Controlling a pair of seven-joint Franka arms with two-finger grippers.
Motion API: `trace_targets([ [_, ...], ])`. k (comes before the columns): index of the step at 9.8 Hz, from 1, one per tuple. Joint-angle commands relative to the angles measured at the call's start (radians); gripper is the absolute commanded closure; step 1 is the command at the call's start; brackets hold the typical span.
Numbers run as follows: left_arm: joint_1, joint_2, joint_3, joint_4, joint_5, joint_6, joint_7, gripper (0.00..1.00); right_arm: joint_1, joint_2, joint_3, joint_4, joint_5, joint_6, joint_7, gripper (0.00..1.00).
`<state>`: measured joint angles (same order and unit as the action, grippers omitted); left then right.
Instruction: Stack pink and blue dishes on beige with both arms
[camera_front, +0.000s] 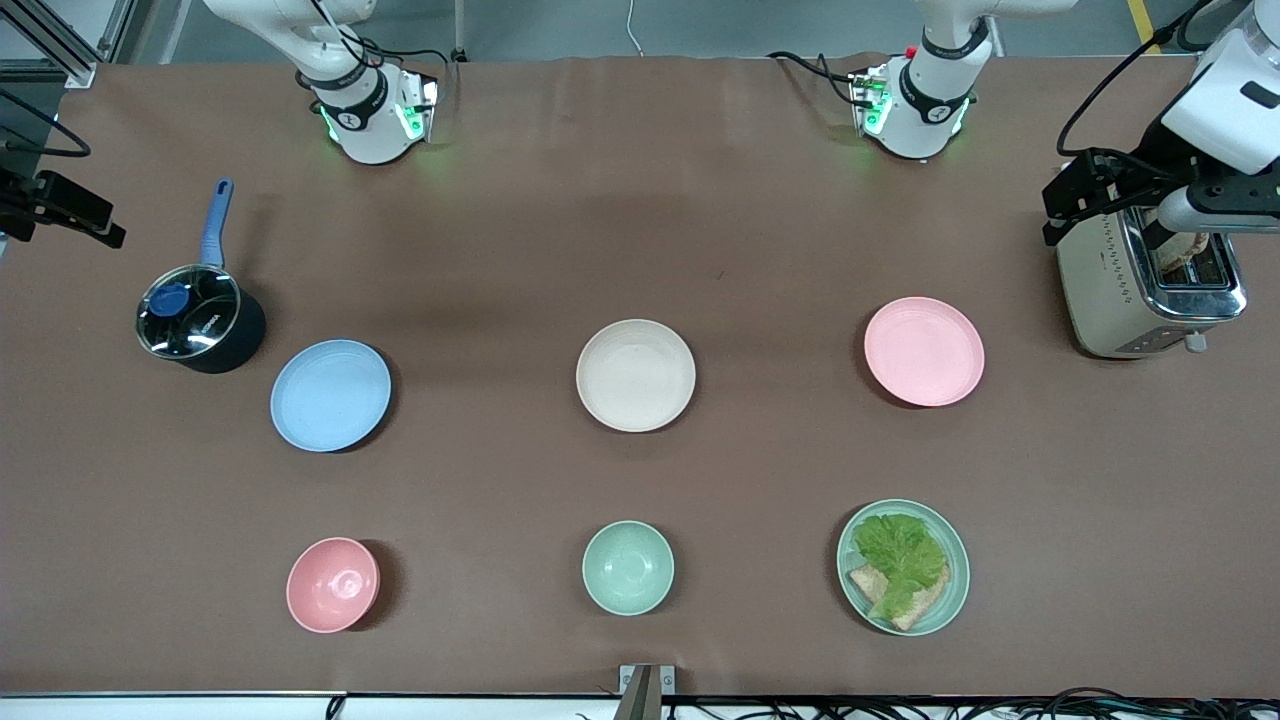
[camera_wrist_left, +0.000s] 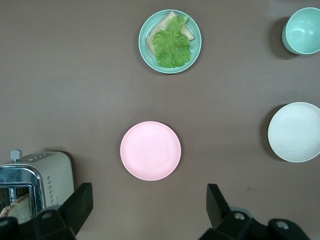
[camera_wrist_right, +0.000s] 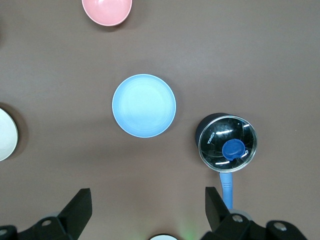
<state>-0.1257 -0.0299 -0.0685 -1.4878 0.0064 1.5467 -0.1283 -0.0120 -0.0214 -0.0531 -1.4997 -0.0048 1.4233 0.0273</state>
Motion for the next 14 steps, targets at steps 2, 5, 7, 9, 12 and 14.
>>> trace_targets([
  [2,-0.002,0.005,0.001,-0.028,0.007,-0.008,-0.001,0.0,-0.008,-0.011,0.002,-0.011,-0.004,0.0,0.003,0.0],
  [5,0.009,0.037,0.004,-0.035,0.004,-0.005,0.01,0.0,-0.005,0.007,0.007,-0.008,-0.023,0.032,-0.004,0.0],
  [7,0.067,0.089,0.004,-0.038,-0.026,0.038,0.012,0.0,-0.016,0.075,0.006,-0.031,-0.005,0.04,-0.004,0.0],
  [9,0.141,0.192,0.004,-0.054,-0.048,0.117,0.077,0.0,-0.029,0.13,0.006,-0.129,-0.001,0.154,-0.032,0.0],
  [12,0.236,0.215,0.003,-0.246,-0.087,0.307,0.264,0.0,-0.117,0.201,0.002,-0.322,0.078,0.43,-0.234,0.0],
  [14,0.271,0.212,0.001,-0.452,-0.153,0.473,0.343,0.0,-0.176,0.259,-0.001,-0.448,0.135,0.627,-0.372,0.0],
])
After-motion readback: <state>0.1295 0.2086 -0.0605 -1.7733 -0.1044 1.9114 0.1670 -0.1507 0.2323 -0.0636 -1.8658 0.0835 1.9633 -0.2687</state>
